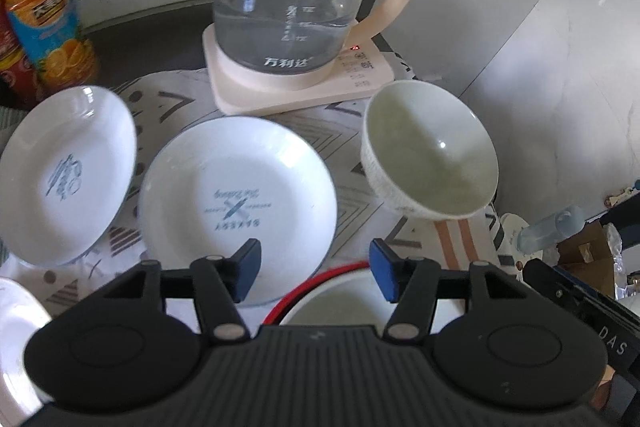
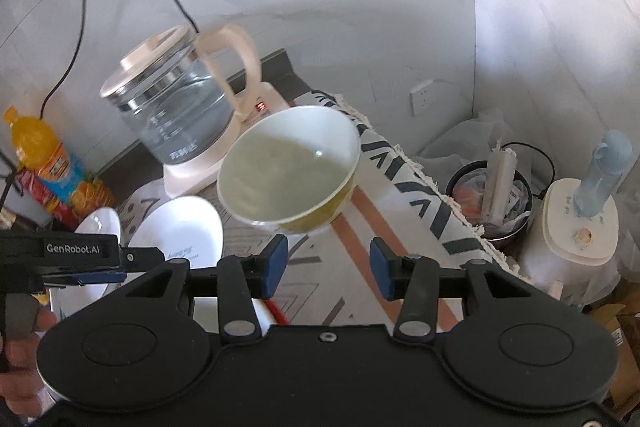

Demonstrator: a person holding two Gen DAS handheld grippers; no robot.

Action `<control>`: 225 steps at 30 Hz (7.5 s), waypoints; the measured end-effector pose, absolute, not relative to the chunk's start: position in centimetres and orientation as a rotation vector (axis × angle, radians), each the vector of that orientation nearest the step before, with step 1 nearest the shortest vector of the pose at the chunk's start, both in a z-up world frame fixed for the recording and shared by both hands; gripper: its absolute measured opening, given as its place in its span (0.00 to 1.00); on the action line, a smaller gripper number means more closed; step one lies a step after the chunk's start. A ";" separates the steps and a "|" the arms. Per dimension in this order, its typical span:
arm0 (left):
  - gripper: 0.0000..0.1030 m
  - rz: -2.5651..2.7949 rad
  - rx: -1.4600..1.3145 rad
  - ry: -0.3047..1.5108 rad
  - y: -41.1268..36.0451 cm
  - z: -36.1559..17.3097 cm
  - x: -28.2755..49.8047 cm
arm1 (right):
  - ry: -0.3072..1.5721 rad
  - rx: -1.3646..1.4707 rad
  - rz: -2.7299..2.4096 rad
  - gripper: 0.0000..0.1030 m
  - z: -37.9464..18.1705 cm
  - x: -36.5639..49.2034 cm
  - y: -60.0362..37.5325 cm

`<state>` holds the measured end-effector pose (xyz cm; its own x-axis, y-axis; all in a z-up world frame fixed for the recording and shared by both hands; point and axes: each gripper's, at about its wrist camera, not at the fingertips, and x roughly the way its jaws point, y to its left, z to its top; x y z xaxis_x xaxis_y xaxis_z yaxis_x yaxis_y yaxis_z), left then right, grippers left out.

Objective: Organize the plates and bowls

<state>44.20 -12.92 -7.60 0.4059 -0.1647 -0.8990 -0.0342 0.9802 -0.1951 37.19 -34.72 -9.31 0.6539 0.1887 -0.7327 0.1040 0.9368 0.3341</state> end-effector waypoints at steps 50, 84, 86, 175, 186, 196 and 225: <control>0.10 -0.132 -0.202 1.230 -17.7 -14.6 54.3 | 0.997 0.382 0.044 0.18 -15.8 48.3 -34.6; 0.11 -0.062 -0.302 1.028 -13.9 -4.0 45.1 | 0.777 0.330 0.140 0.17 -6.0 41.9 -31.5; 0.11 -0.062 -0.305 1.024 -13.8 -3.7 44.5 | 0.775 0.327 0.142 0.17 -5.8 41.4 -31.3; 0.53 0.191 -0.344 1.109 -6.5 -4.4 28.1 | 0.912 0.306 0.209 0.19 -8.1 28.3 -29.3; 0.67 0.303 -0.360 1.077 -3.5 -3.4 22.0 | 0.859 0.257 0.353 0.49 -6.2 24.9 -25.3; 0.69 0.392 -0.390 1.067 -0.3 -2.9 18.6 | 0.842 0.188 0.479 0.67 -5.1 23.4 -20.8; 0.69 0.415 -0.483 1.032 11.1 -3.7 26.4 | 0.859 0.093 0.498 0.84 -4.2 31.8 -10.1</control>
<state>26.40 11.14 -3.65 0.4532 0.1005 -0.8857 -0.5411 0.8206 -0.1838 31.80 -10.14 -4.15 0.5464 0.4566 -0.7021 -0.3829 0.8818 0.2755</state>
